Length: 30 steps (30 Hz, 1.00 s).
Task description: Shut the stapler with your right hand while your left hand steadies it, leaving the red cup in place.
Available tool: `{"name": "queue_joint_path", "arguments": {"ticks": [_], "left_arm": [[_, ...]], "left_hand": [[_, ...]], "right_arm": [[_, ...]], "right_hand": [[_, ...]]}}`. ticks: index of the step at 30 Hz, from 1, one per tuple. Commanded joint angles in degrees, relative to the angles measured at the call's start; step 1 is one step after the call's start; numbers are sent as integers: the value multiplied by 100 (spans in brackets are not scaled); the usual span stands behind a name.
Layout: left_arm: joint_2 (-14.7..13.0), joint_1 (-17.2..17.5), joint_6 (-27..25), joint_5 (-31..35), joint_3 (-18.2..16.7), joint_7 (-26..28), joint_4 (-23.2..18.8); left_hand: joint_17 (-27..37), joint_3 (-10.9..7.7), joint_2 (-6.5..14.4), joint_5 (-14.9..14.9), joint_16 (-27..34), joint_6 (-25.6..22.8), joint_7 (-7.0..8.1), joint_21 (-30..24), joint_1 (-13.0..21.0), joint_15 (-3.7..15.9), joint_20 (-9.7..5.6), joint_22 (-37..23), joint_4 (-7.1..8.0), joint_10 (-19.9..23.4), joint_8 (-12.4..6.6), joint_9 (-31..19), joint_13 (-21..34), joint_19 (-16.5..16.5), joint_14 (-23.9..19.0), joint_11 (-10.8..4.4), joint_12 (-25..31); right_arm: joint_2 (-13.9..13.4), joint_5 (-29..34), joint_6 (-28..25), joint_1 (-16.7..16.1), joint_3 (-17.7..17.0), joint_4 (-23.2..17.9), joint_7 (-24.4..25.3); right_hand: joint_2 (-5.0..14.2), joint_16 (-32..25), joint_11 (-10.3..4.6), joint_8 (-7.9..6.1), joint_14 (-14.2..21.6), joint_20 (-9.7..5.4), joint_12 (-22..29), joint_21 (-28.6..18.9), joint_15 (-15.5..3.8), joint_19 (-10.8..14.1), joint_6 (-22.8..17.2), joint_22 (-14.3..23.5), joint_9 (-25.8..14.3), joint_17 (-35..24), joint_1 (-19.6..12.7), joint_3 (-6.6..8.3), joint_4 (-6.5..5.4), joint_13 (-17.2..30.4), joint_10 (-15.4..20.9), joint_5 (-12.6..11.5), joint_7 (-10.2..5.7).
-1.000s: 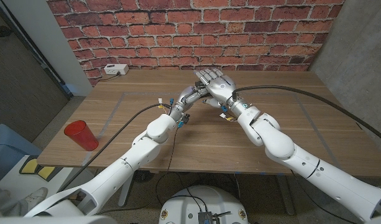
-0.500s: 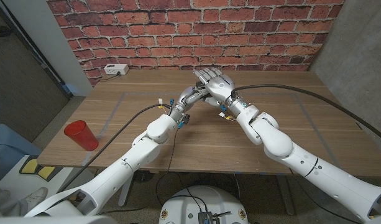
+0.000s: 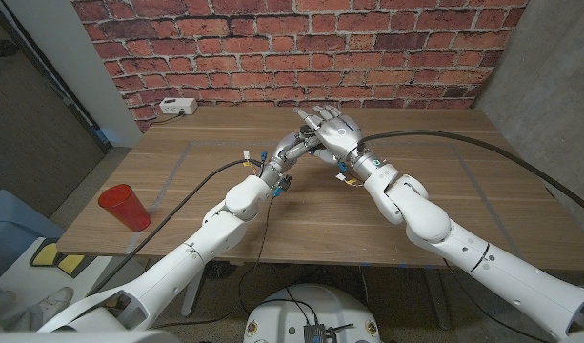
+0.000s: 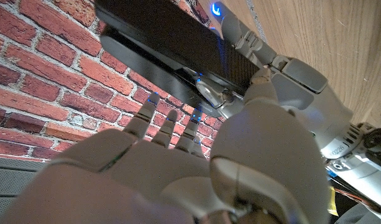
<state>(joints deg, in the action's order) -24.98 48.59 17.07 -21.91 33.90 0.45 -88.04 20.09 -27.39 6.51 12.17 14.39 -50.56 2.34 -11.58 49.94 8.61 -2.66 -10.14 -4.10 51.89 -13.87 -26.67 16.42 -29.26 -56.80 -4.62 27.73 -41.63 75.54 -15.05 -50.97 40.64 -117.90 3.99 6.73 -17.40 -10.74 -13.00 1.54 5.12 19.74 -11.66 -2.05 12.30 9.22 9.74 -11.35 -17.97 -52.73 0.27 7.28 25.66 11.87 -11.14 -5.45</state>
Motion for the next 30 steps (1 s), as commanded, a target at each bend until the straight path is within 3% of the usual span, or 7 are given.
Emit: {"name": "queue_joint_path", "arguments": {"ticks": [1,9,14,21,24,30], "left_arm": [[9,9,3,7,5,13,5],[-3,34,20,13,-2,24,-13],[-11,50,19,9,-8,32,-29],[-10,50,22,10,1,17,-21],[-9,47,28,15,5,13,-21],[-15,47,15,24,10,11,-44]], "left_hand": [[16,-23,351,-13,-18,-43,-6,-9,327,462,27,-11,26,793,35,-26,2721,21,-63,-722,193],[23,-24,347,-14,-18,-51,0,-7,329,473,28,-11,24,809,43,-21,2703,26,-73,-722,187],[25,-25,346,-15,-22,-47,-2,-7,326,467,29,-10,27,817,53,-16,2713,26,-75,-725,196],[27,-27,342,-15,-30,-53,-5,-5,326,472,28,-10,26,818,56,-17,2707,32,-71,-726,192],[30,-29,343,-15,-30,-49,-3,-5,330,475,29,-10,24,823,59,-20,2712,34,-75,-726,196],[37,-27,344,-17,-29,-57,-7,-6,326,466,27,-10,28,810,63,-20,2707,31,-85,-727,187]], "right_arm": [[-3,-46,-45,-40,16,14,174],[17,106,-125,-14,72,66,170],[12,217,-172,14,105,48,-33],[28,337,-248,21,122,35,-206],[29,385,-268,18,127,32,-228],[35,380,-292,-16,117,37,-193]], "right_hand": [[2,-50,-29,-11,65,-20,75,12,-691,57,19,22,0,-33,-44,45,-1,45,154,14,-50],[-11,-76,12,35,82,-37,76,18,-701,78,88,23,6,-40,-43,50,3,79,206,17,44],[-51,-35,202,130,-51,-61,-47,46,-597,33,315,22,7,-35,-75,58,29,115,-38,14,169],[-62,-8,218,153,-126,-64,-76,67,-547,-21,401,21,7,-27,-140,83,65,133,-70,8,216],[-10,-72,202,138,24,-134,-70,34,-642,64,392,21,8,-22,-259,156,111,151,-11,11,192],[63,-349,177,-53,610,-277,-94,-59,-944,449,-166,25,14,-42,-422,299,123,216,86,53,56]]}}
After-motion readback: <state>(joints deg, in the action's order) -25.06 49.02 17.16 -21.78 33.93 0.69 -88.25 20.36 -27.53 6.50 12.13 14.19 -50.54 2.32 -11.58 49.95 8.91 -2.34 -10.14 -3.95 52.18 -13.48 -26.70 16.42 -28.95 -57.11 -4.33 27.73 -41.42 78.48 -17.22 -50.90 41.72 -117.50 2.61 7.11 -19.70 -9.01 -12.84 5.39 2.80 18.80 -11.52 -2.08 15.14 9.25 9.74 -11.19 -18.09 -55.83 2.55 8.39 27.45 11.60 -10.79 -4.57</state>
